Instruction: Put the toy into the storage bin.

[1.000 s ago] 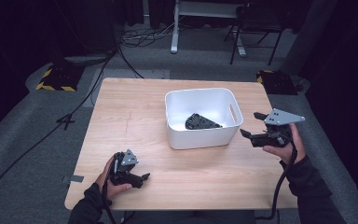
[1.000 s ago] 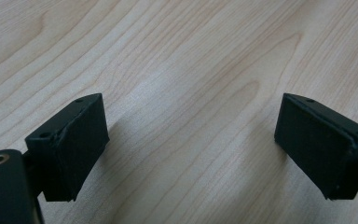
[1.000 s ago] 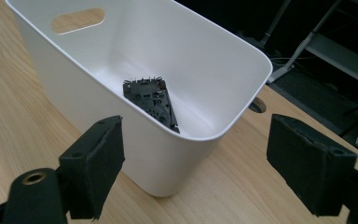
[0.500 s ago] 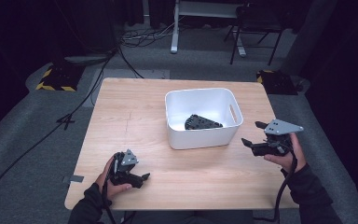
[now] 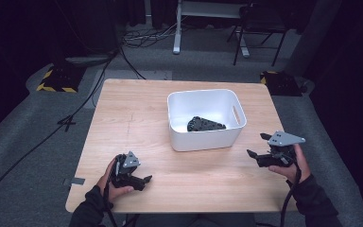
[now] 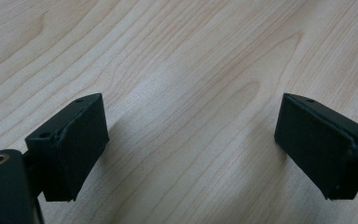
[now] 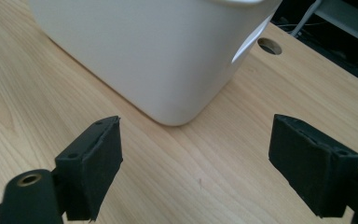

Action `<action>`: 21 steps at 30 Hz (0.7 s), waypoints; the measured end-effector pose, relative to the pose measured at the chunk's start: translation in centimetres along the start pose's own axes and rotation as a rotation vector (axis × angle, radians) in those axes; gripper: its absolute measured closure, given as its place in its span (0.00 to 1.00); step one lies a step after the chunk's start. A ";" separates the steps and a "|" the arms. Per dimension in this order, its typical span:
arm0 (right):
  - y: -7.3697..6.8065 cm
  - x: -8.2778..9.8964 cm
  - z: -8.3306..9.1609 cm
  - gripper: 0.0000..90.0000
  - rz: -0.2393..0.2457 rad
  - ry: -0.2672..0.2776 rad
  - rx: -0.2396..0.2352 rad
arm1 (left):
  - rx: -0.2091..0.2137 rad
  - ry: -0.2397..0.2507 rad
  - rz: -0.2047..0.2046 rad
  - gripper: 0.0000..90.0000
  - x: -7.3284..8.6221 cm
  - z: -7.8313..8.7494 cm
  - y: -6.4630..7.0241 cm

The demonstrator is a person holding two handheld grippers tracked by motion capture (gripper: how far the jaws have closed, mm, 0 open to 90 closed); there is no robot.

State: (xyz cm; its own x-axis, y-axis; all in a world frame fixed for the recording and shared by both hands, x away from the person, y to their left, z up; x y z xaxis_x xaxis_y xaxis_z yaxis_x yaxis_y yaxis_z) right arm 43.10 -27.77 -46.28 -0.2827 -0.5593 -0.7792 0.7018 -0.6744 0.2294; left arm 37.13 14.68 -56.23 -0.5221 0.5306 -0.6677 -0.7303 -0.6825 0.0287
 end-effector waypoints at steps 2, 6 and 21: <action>-0.1 0.7 0.0 0.20 -0.005 -0.009 -0.001 | -0.001 0.004 0.004 0.11 0.0 0.0 0.0; -0.2 1.8 0.0 0.20 -0.011 -0.018 0.003 | -0.002 0.004 0.004 0.11 0.0 0.0 0.0; -0.5 6.2 -0.5 0.20 -0.047 -0.084 -0.020 | -0.003 0.004 0.003 0.11 0.0 0.0 0.0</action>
State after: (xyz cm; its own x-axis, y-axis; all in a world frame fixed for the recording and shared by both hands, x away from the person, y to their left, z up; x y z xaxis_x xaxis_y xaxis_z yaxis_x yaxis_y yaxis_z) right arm 41.32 -30.71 -51.51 -0.3691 -0.5664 -0.7369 0.6993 -0.6915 0.1811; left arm 37.15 14.65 -56.24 -0.5223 0.5265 -0.6708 -0.7277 -0.6853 0.0287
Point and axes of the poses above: each handheld gripper's, and its own axes: z roughly backward along the jaws, x roughly out of its underside, y roughly to its right, the point moved 8 cm from there along -z, roughly forward along the jaws
